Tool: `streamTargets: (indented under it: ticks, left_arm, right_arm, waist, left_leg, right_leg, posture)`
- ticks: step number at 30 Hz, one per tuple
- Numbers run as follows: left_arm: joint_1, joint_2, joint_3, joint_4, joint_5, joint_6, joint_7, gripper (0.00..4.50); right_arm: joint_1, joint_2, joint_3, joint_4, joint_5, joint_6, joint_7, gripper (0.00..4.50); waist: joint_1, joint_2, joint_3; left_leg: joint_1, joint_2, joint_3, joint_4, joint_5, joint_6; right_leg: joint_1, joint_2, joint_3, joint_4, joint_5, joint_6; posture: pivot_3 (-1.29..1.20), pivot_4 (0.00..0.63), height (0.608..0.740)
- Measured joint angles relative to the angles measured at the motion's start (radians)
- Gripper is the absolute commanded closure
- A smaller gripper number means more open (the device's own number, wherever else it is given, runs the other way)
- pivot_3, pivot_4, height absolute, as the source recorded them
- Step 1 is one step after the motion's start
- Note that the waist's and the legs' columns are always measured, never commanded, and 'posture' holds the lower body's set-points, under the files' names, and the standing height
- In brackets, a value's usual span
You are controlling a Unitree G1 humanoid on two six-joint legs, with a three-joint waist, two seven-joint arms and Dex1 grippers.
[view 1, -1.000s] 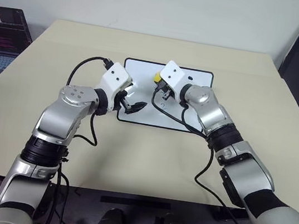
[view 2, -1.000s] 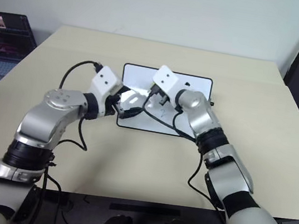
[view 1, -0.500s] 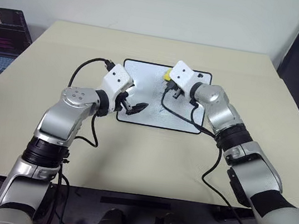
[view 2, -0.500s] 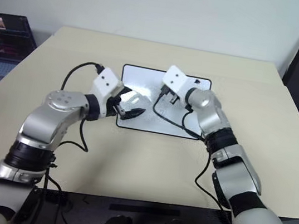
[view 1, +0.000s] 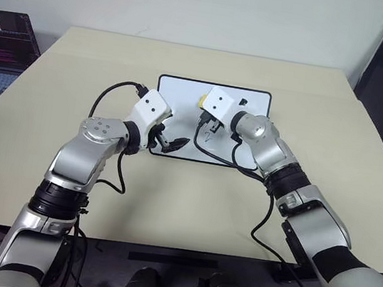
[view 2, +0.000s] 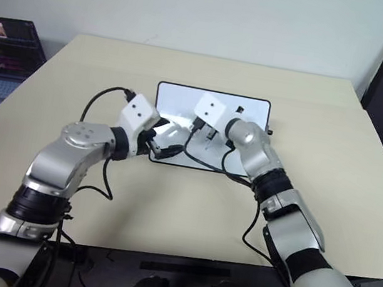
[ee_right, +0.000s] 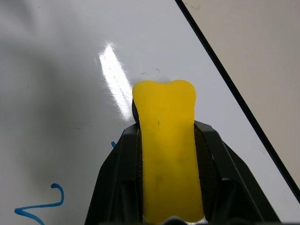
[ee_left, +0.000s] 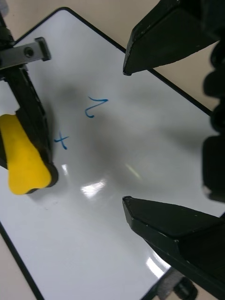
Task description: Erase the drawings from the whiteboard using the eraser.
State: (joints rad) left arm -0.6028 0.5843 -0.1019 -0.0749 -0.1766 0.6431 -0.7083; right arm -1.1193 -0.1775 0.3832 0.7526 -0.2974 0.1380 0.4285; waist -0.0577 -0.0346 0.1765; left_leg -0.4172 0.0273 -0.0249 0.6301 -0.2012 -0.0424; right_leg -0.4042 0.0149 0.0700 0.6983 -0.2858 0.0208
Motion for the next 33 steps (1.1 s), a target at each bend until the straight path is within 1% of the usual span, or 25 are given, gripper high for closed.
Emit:
streamTargets:
  ticks: [6,13,19,21,22,24,27,30,33]
  left_arm:
    - [0.01,0.0,0.0,-0.006,-0.001,0.0,0.0,0.0]
    - [0.011,0.0,0.001,-0.01,-0.001,-0.006,-0.001,0.0]
    - [0.012,0.001,0.001,-0.001,0.0,-0.025,-0.001,0.0]
    - [0.015,0.002,0.002,0.007,0.0,-0.035,-0.002,0.0]
    - [0.021,0.003,0.005,0.009,-0.001,-0.04,-0.002,0.0]
    - [0.025,0.004,0.012,0.017,-0.001,-0.041,-0.002,0.0]
    - [0.038,0.005,0.03,0.022,-0.009,-0.042,-0.002,0.0]
    - [0.078,0.011,0.065,0.022,-0.034,-0.036,-0.006,0.0]
    - [0.121,0.042,0.077,0.017,-0.046,-0.035,-0.027,0.0]
  right_arm:
    - [0.044,-0.051,-0.01,-0.071,0.0,0.016,0.026,3.4]
    - [0.149,-0.126,-0.046,-0.229,0.006,0.074,0.06,3.4]
    - [0.2,-0.149,-0.071,-0.325,0.009,0.138,0.073,3.4]
    - [0.217,-0.148,-0.105,-0.373,0.04,0.185,0.081,3.4]
    - [0.233,-0.142,-0.142,-0.434,0.073,0.226,0.093,3.4]
    - [0.239,-0.132,-0.176,-0.514,0.118,0.266,0.106,3.4]
    - [0.283,-0.111,-0.246,-0.694,0.222,0.336,0.14,3.4]
    - [0.39,-0.111,-0.306,-0.87,0.31,0.411,0.148,3.4]
    - [0.512,-0.132,-0.343,-0.983,0.364,0.444,0.155,3.4]
  waist:
    - [0.011,0.0,0.0]
    - [0.015,0.0,0.0]
    - [0.015,0.0,0.0]
    - [0.015,0.0,0.0]
    - [0.015,0.0,0.0]
    - [0.014,0.0,0.0]
    - [0.01,0.0,0.0]
    - [0.011,0.0,0.0]
    - [0.01,0.0,0.0]
  left_leg:
    - [0.0,-0.001,0.0,0.0,0.0,0.0]
    - [0.0,0.0,0.0,0.0,0.0,0.0]
    - [0.0,0.0,0.0,0.0,0.0,0.0]
    - [-0.001,0.0,0.0,0.0,0.0,0.0]
    - [-0.002,0.0,0.0,0.0,0.0,0.0]
    - [-0.002,0.0,0.0,-0.001,0.0,0.0]
    - [-0.002,0.001,0.0,-0.002,0.0,0.0]
    - [-0.003,0.001,-0.001,-0.002,0.0,0.0]
    - [-0.003,0.0,0.0,-0.002,0.0,0.0]
  right_leg:
    - [0.0,0.0,0.0,0.0,0.0,0.0]
    - [0.001,0.0,0.0,-0.001,0.0,0.0]
    - [0.001,0.0,0.0,-0.001,0.0,0.0]
    - [0.0,0.0,0.0,-0.001,0.0,0.0]
    - [-0.001,0.0,0.0,-0.001,0.0,0.0]
    - [-0.001,0.0,0.0,-0.001,0.0,0.0]
    - [-0.001,0.0,-0.001,-0.002,0.0,0.0]
    - [-0.001,0.0,-0.001,-0.003,-0.001,0.0]
    - [-0.001,-0.001,-0.001,-0.003,-0.001,0.0]
  posture:
    - [0.0,0.15,0.74]
    - [0.0,0.15,0.74]
    - [0.0,0.15,0.74]
    - [0.0,0.15,0.74]
    - [0.0,0.15,0.74]
    - [0.0,0.15,0.74]
    - [0.0,0.15,0.74]
    - [0.0,0.15,0.74]
    - [0.0,0.15,0.74]
